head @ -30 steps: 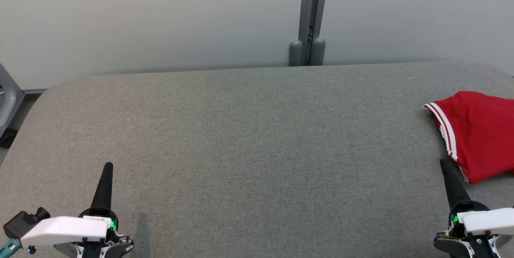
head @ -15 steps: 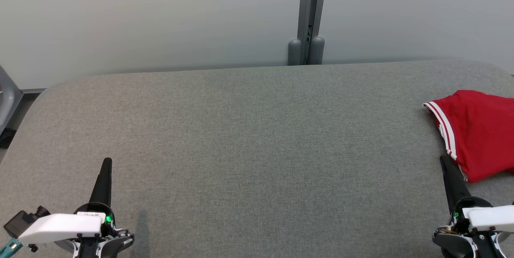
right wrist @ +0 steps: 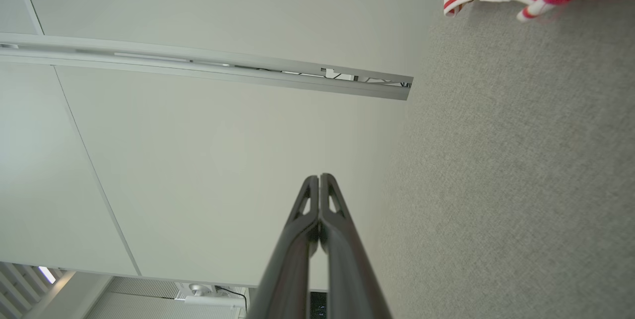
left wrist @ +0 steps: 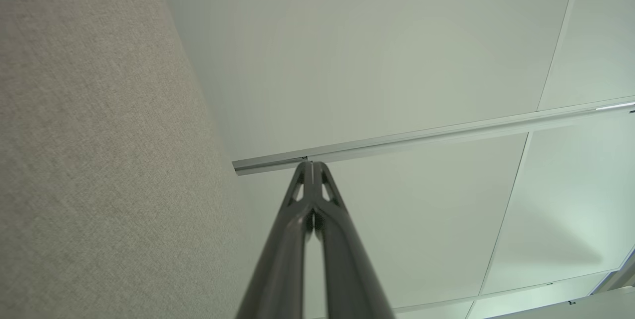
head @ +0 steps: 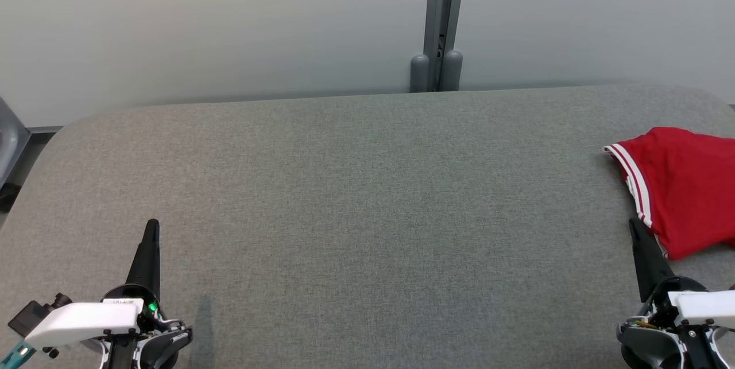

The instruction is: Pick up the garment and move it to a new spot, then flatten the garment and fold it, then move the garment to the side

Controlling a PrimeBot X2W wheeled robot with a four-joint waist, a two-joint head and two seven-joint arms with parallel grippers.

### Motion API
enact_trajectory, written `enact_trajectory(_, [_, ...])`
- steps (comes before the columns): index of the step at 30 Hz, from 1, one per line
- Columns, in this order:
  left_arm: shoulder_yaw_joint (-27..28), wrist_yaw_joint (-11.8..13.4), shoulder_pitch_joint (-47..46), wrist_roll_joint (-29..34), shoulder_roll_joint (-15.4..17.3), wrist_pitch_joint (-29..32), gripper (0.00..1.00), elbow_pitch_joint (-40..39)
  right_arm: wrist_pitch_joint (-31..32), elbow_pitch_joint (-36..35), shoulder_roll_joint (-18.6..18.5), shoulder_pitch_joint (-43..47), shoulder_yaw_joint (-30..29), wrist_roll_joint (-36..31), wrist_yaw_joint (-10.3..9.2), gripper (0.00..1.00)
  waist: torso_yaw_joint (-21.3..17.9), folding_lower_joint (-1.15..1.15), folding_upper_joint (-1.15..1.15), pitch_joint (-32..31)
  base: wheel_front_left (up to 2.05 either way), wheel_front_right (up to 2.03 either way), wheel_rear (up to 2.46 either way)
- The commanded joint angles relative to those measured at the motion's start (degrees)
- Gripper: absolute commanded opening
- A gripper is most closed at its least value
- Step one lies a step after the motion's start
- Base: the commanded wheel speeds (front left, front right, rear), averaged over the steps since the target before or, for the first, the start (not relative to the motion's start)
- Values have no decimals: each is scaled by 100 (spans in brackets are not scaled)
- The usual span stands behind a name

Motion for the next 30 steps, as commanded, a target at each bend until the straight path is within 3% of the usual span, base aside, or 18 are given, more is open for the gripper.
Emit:
enact_trajectory(1, [44,-36,-107,-74,16,17,0,-2,40,8,-50,-53,-11,107,4,0,-2,0,0,1,0,0,0])
enact_trajectory(12, [124,-85,-176,-423,-62,114,0,47,92,91,-50,-131,-19,526,4,0,-17,0,0,16,0,0,0])
enact_trajectory(30, [122,-72,-154,-394,-59,115,0,43,81,88,-51,-110,-17,491,4,0,-17,0,0,16,0,0,0])
